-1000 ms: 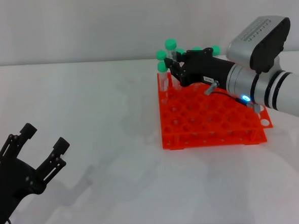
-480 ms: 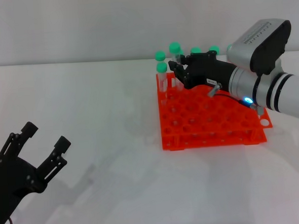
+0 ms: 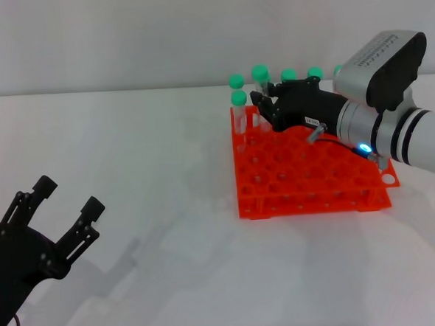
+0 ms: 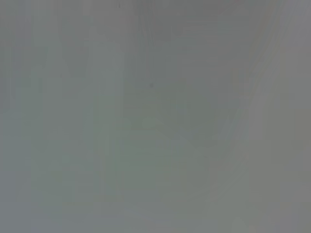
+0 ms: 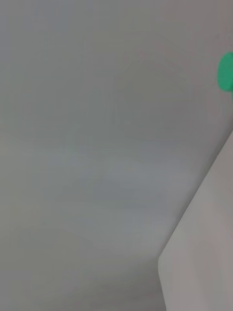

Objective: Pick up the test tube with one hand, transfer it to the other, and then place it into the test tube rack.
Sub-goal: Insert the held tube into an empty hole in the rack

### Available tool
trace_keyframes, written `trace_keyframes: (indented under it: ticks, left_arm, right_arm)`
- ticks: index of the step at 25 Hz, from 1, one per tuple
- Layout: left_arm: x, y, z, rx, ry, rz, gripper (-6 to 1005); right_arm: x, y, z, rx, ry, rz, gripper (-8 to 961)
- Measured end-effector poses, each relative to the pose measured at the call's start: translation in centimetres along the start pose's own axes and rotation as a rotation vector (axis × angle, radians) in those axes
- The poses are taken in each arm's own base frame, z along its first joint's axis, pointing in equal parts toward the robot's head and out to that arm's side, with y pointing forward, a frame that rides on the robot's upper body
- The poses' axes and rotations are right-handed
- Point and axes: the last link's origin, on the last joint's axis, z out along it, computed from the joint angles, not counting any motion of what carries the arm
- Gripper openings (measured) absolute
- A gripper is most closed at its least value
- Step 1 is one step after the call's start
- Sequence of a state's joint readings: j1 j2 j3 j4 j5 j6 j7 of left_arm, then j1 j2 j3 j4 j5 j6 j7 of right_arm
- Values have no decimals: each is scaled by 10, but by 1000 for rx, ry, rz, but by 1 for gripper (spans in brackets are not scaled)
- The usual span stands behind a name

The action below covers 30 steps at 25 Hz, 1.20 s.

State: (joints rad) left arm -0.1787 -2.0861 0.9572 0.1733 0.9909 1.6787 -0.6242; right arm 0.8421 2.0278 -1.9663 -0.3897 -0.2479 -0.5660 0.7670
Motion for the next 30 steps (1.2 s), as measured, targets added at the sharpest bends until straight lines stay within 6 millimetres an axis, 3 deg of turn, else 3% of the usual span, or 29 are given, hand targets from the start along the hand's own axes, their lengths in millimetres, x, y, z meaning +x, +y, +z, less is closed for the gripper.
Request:
trace_keyframes:
  ticks: [14, 24, 30]
  left_arm:
    - [0, 0, 1, -3, 1, 2, 892]
    - [1, -2, 3, 2, 4, 8, 892]
    - [4, -7, 0, 30, 16, 16, 893]
  right_arm:
    - [0, 5, -1, -25, -11, -58, 224]
    - [-3, 8, -7, -51, -71, -32, 652]
    - [-2, 3, -43, -56, -227, 21, 695]
